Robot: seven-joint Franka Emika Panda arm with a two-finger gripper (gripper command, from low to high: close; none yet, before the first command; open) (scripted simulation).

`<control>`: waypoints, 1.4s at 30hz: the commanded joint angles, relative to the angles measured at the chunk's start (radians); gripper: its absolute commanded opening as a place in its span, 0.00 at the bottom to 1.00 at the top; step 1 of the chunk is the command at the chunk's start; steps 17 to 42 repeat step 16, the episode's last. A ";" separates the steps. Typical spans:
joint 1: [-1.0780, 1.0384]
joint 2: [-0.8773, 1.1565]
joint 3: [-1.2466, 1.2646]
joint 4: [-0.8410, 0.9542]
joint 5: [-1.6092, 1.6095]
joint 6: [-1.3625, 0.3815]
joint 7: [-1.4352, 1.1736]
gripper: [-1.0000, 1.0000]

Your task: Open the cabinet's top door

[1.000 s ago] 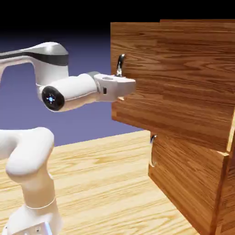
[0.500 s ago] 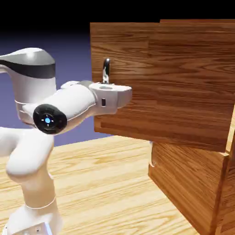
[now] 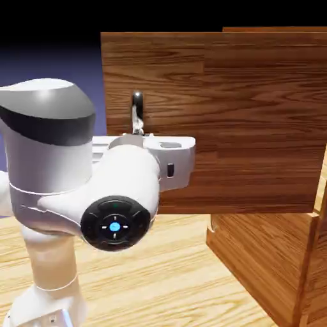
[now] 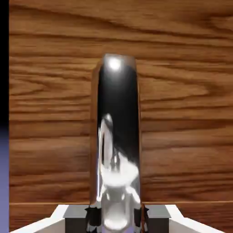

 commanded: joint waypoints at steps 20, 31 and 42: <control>0.564 -0.060 -0.333 0.534 -0.118 -0.338 0.114 0.00; 0.564 -0.060 -0.333 0.534 -0.118 -0.338 0.114 0.00; 0.564 -0.060 -0.333 0.534 -0.118 -0.338 0.114 0.00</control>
